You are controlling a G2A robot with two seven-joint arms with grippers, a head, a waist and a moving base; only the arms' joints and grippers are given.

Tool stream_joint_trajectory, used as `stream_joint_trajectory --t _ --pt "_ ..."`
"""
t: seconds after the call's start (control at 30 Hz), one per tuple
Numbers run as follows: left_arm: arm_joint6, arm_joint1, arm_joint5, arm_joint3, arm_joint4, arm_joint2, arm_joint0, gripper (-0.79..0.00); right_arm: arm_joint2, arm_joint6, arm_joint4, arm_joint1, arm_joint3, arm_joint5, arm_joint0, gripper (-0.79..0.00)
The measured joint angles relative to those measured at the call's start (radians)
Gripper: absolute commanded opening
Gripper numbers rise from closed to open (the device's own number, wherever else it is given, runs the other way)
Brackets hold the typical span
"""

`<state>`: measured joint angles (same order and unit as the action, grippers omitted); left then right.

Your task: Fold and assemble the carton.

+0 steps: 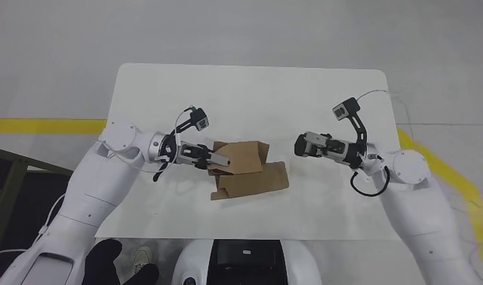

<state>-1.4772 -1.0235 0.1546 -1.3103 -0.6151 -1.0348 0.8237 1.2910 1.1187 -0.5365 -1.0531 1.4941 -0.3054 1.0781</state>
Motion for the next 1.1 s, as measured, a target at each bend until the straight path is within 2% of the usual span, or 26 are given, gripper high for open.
stream_joint_trajectory --t 0.47,1.1 --pt "-0.015 -0.007 0.011 0.007 0.002 0.017 -0.011 -0.785 -0.124 0.002 -0.113 -0.035 -0.005 -0.065 -0.041 0.0" --pt "-0.033 -0.009 0.01 0.009 -0.02 0.005 -0.021 -0.785 -0.212 0.064 -0.129 -0.06 -0.022 -0.079 -0.061 0.0"
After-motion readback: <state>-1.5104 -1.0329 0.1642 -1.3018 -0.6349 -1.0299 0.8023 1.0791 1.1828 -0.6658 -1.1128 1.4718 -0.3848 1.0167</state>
